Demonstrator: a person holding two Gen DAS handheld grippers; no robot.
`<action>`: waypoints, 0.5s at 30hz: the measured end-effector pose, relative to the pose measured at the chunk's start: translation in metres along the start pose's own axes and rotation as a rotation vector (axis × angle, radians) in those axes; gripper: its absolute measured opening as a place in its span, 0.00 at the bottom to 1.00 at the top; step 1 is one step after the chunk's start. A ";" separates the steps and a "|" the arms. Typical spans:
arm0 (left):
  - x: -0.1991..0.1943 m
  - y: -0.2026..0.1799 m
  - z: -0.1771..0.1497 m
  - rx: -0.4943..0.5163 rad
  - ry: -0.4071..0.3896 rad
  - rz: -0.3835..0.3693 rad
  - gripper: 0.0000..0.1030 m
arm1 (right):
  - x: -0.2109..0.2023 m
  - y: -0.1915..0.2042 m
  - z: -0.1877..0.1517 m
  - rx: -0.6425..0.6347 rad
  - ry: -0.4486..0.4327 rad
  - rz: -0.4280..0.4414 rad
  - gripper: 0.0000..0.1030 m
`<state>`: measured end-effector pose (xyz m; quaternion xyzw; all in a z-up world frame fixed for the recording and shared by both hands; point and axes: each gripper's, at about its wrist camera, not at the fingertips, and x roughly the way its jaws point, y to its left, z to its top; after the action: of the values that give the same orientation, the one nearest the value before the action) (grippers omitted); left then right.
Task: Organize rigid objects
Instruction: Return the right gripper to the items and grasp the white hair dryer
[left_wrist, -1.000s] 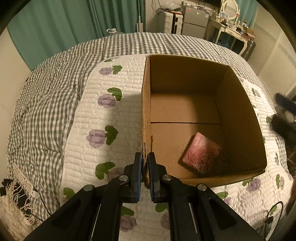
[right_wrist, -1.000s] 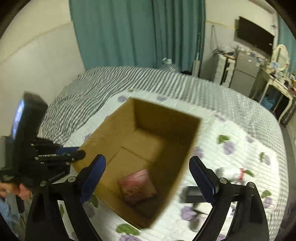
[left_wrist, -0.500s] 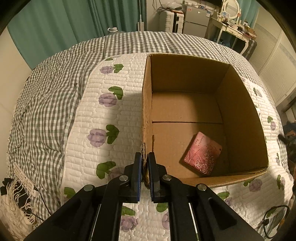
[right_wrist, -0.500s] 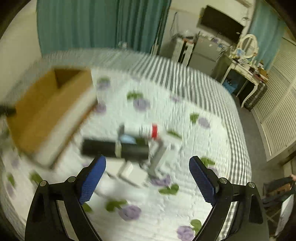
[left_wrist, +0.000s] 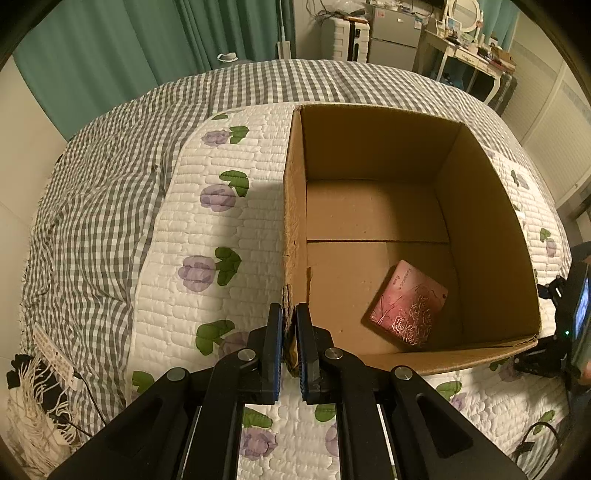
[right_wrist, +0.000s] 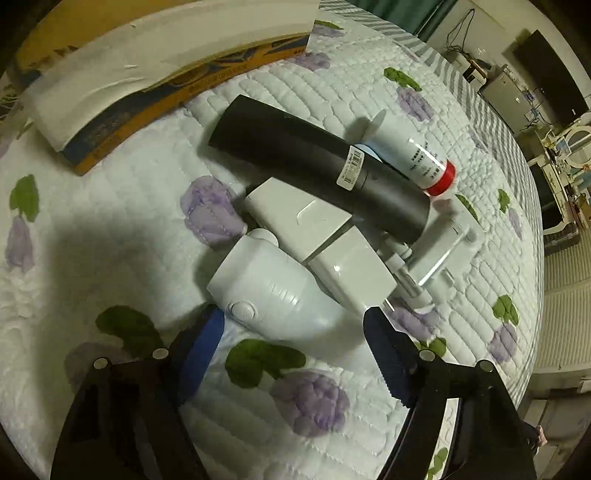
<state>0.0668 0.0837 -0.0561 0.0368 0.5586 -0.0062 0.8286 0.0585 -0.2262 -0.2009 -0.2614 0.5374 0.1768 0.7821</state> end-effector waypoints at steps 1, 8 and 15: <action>0.000 0.000 0.000 -0.001 0.000 -0.001 0.07 | 0.001 0.001 0.001 -0.010 -0.003 -0.003 0.75; 0.000 -0.001 0.000 0.001 0.000 0.004 0.07 | 0.003 0.010 0.003 -0.063 -0.017 -0.031 0.64; 0.000 0.000 0.000 0.001 -0.001 0.004 0.07 | -0.042 -0.004 0.002 0.074 -0.146 0.021 0.49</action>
<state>0.0668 0.0835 -0.0566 0.0386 0.5580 -0.0048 0.8289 0.0476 -0.2281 -0.1600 -0.2130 0.4879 0.1834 0.8264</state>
